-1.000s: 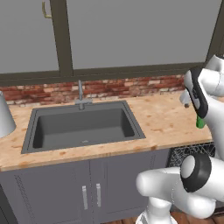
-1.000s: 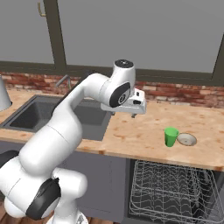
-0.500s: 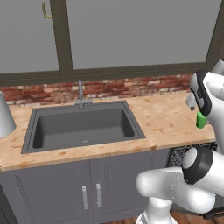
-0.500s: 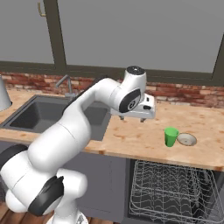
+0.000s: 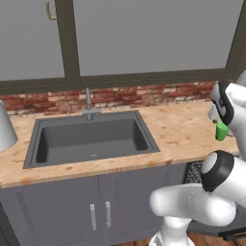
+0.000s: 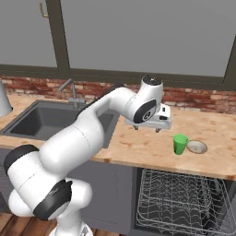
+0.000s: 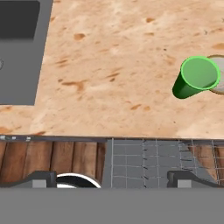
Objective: Pick up the cup and bowl from the counter, place them in the dishwasher, and close the dishwasher door.
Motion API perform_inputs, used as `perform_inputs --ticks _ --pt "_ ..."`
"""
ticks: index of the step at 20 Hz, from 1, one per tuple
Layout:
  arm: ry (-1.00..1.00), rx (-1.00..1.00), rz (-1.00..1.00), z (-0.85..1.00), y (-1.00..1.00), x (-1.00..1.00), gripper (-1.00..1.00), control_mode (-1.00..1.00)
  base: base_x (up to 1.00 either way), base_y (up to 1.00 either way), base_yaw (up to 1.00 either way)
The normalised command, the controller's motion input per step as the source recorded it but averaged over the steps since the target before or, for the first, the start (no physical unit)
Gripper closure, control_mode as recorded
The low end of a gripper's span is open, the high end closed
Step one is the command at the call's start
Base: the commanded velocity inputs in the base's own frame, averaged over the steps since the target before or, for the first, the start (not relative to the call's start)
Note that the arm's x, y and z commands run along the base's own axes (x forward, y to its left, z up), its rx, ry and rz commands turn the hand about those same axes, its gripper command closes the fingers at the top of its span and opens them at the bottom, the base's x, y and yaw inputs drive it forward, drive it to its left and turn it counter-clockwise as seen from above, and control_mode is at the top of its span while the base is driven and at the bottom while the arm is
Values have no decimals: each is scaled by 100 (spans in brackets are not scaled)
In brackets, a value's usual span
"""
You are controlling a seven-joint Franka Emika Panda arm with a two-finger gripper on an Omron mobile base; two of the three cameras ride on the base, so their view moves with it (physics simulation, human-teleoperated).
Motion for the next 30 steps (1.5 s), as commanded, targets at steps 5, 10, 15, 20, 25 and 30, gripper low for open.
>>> perform_inputs --ticks 5,10,15,20,25,30 --pt "0 0 0 -16 -32 7 -100 -100 0 0 0" --pt "0 0 0 -17 -31 9 -100 -100 0 0 0" --pt "0 0 0 -23 -22 15 -100 -100 0 0 0" --pt "0 0 0 -26 -14 19 -100 -100 0 0 0" --pt "0 0 0 -28 -10 31 -100 -100 0 0 0" --pt "0 0 0 -22 -5 35 -100 -100 0 0 0"
